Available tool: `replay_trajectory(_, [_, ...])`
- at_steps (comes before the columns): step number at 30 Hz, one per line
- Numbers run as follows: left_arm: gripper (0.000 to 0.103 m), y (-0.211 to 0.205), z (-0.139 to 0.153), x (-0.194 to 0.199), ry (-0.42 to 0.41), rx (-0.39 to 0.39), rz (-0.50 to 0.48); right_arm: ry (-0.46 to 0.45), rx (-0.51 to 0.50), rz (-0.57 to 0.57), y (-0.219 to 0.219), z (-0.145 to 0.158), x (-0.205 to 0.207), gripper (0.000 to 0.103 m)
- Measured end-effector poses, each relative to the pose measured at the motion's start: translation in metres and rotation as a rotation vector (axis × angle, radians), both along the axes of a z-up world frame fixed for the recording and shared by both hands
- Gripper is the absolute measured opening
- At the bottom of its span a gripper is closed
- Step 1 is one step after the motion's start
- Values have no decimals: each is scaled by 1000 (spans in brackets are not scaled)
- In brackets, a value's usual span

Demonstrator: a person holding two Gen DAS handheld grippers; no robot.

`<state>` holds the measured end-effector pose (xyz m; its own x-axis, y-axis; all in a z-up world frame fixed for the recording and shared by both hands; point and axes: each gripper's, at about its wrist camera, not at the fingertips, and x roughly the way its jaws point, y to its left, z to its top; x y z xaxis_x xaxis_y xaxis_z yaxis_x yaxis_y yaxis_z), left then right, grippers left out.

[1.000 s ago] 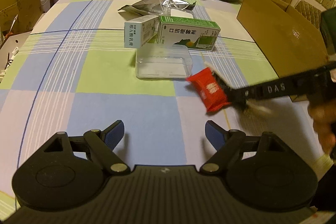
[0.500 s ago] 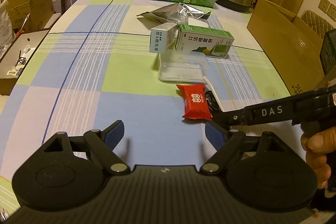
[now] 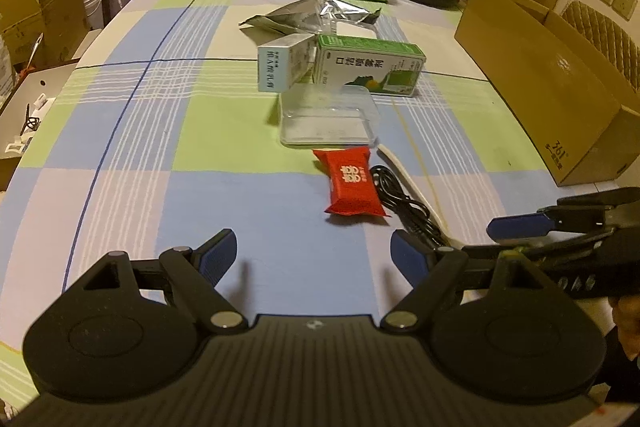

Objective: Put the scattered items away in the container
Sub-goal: 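Grasp the white plastic spoon by its handle with the right tool, then grasp the black coiled cable near its plug with the left tool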

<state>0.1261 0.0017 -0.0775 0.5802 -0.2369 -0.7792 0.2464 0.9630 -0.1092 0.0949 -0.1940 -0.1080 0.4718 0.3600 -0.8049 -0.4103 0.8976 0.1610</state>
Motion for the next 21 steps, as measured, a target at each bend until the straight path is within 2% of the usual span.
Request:
replay_trajectory(2, [81,-2,0,0,1,3,-3,-12,-10,-2,1,-1,1,41])
replay_trajectory(3, [81,-3,0,0,2,5,-5,-22,-23,1,2,-1,0,30])
replay_trajectory(4, [81,-4,0,0,4,8,-7,-31,-36,9,2,-2,-1,23])
replay_trajectory(5, [81,-5,0,0,5,12,-9,-42,-52,21,3,-2,-2,21])
replay_trajectory(7, [81,-7,-1,-1,7,15,-16,-63,-81,36,3,-3,-5,7])
replay_trajectory(11, [79,-15,-3,-1,17,11,-40,-83,-77,-27,-13,-2,-3,7])
replay_trajectory(14, [70,-27,-5,0,28,-3,-68,-103,-74,-78,-28,2,-3,6])
replay_trajectory(16, [57,-37,-7,2,35,-12,-89,-104,-72,-105,-37,2,-2,6])
replay_trajectory(18, [48,-49,-9,5,40,-17,-111,-102,-68,-122,-44,2,-2,6])
replay_trajectory(21, [46,-64,-15,10,56,-25,-123,-100,-61,-128,-51,2,-3,6])
